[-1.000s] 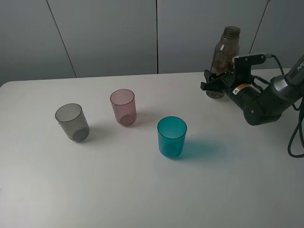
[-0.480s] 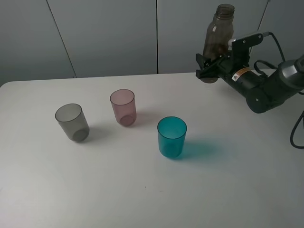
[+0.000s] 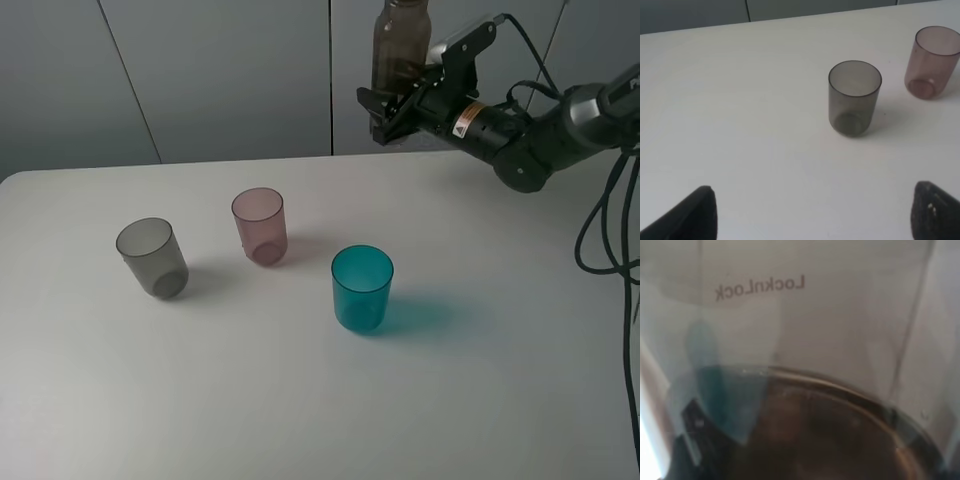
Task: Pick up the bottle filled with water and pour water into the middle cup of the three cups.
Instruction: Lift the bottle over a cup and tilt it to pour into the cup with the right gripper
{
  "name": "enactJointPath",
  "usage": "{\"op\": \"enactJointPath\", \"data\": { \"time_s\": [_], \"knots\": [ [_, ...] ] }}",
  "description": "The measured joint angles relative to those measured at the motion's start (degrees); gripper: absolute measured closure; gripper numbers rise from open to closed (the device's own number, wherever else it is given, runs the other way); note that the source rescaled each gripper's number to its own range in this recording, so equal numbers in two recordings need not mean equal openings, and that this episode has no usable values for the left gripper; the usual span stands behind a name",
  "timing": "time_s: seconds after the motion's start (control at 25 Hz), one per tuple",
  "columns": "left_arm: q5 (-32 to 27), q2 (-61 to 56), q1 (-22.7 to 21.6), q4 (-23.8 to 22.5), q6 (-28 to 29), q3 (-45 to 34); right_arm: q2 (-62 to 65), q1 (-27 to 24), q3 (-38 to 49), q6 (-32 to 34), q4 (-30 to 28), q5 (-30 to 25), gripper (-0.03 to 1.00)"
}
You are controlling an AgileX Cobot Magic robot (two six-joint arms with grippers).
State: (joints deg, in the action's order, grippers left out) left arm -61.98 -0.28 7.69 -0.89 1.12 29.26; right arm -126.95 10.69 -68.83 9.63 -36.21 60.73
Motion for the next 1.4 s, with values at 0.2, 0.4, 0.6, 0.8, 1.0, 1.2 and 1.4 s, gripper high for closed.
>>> {"op": "enactJointPath", "data": {
  "time_s": [0.2,0.4,0.6,0.8,1.0,1.2,1.4],
  "knots": [
    [0.0,0.0,0.0,0.0,0.0,0.0,0.0,1.82,-4.04,0.87,-5.27,-3.21,0.97],
    [0.0,0.0,0.0,0.0,0.0,0.0,-0.4,3.14,-6.41,1.02,-8.71,-3.88,0.97],
    [0.0,0.0,0.0,0.0,0.0,0.0,-3.24,4.31,-8.96,0.19,-12.78,-4.13,0.97],
    [0.0,0.0,0.0,0.0,0.0,0.0,-6.01,5.87,-12.19,-1.07,-15.28,-4.39,0.97],
    [0.0,0.0,0.0,0.0,0.0,0.0,-8.8,6.14,-16.54,-2.79,-16.03,-4.48,0.97],
    [0.0,0.0,0.0,0.0,0.14,0.0,-11.26,6.14,-20.49,-4.58,-17.19,-3.91,0.97],
    [0.0,0.0,0.0,0.0,0.14,0.0,-15.09,6.14,-24.18,-6.53,-17.46,-0.96,0.97]
  ]
}}
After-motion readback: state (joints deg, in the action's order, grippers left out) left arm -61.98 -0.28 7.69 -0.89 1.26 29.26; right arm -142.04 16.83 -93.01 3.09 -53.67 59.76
